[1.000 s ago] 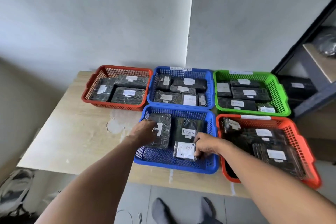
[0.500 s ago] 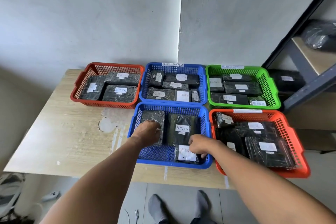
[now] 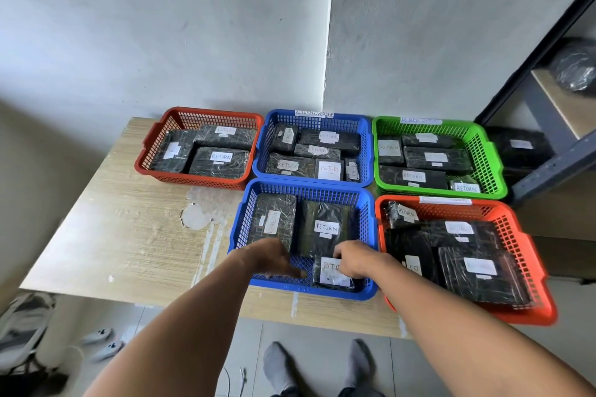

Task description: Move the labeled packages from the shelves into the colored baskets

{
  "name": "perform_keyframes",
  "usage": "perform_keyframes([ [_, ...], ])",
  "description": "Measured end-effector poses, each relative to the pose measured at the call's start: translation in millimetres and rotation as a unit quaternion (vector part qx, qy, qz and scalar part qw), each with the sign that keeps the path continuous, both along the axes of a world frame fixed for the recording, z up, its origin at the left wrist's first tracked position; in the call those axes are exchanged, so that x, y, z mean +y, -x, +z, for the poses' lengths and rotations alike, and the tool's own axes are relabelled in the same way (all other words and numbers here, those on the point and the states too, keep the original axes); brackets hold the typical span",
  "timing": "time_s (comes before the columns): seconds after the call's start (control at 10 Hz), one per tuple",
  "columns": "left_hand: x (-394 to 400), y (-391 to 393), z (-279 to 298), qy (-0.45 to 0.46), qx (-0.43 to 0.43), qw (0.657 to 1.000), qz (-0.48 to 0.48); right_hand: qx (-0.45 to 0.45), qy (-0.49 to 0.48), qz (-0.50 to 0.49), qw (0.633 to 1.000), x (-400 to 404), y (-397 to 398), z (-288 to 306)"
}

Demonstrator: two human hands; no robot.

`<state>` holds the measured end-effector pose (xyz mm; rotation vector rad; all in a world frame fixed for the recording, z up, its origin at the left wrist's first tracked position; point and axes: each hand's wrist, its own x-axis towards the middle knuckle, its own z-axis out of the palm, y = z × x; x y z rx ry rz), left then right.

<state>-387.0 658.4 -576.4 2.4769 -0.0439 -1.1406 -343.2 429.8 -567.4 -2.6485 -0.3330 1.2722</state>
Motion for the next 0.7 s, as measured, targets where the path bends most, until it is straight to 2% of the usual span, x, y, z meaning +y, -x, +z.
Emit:
perform_keyframes([
  [0.7, -23.2, 24.5, 7.0, -0.061, -0.019, 0.998, 0.021, -0.022, 0.007, 0.108, 0.994, -10.4, 2.0, 15.4],
])
